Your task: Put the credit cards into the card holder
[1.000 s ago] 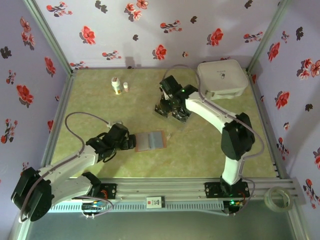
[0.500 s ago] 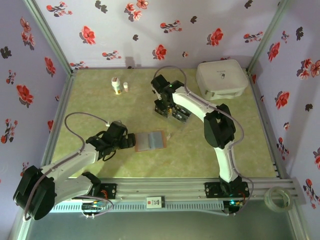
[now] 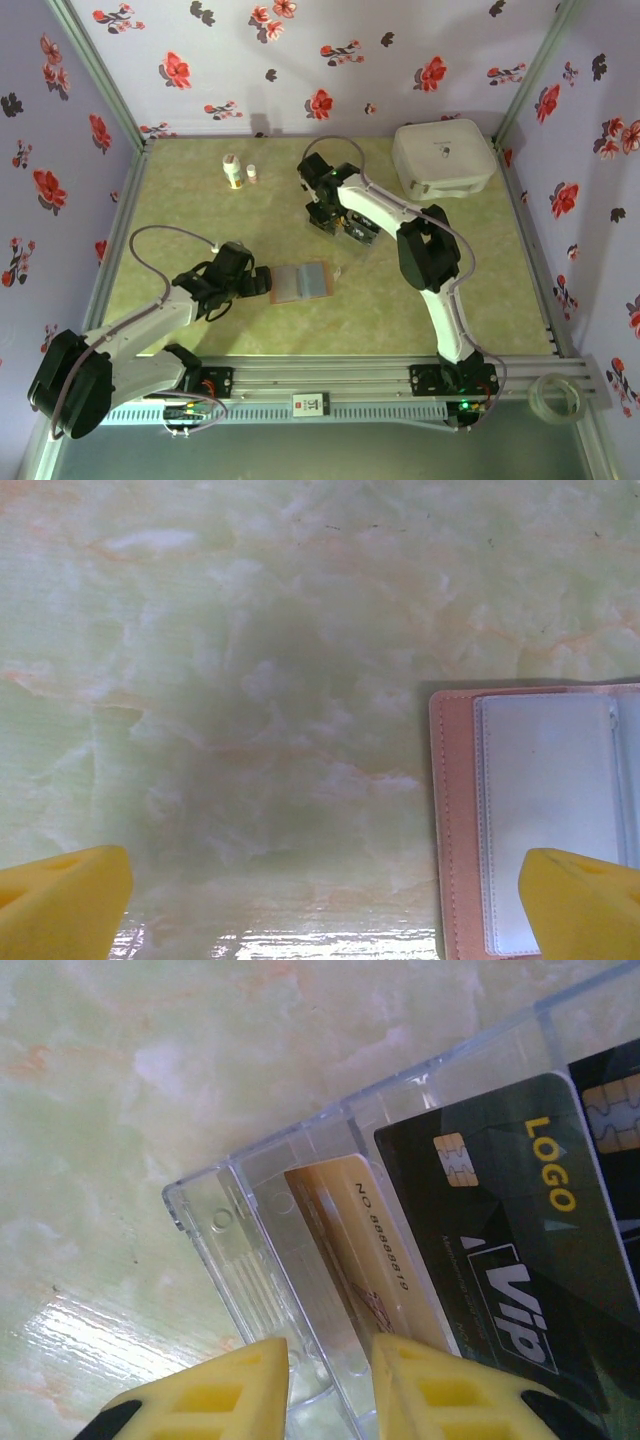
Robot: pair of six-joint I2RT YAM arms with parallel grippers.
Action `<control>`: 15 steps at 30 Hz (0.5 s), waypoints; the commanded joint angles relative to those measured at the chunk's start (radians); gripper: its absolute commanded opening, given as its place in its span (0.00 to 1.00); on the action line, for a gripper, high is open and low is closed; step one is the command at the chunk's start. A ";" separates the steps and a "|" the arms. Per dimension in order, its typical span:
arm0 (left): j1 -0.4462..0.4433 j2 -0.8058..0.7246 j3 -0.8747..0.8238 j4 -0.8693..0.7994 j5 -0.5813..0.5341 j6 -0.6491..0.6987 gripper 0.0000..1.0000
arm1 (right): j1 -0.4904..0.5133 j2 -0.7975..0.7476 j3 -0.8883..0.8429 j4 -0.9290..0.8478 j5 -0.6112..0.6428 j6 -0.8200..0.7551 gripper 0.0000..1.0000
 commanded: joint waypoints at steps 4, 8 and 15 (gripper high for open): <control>0.014 -0.010 -0.018 0.005 0.009 0.006 1.00 | 0.001 0.032 -0.008 0.015 -0.002 -0.018 0.26; 0.017 -0.013 -0.019 0.004 0.009 0.004 1.00 | 0.001 0.035 -0.013 0.020 -0.016 -0.015 0.24; 0.018 -0.022 -0.028 0.004 0.009 -0.001 1.00 | 0.001 0.012 -0.056 0.049 -0.026 -0.009 0.19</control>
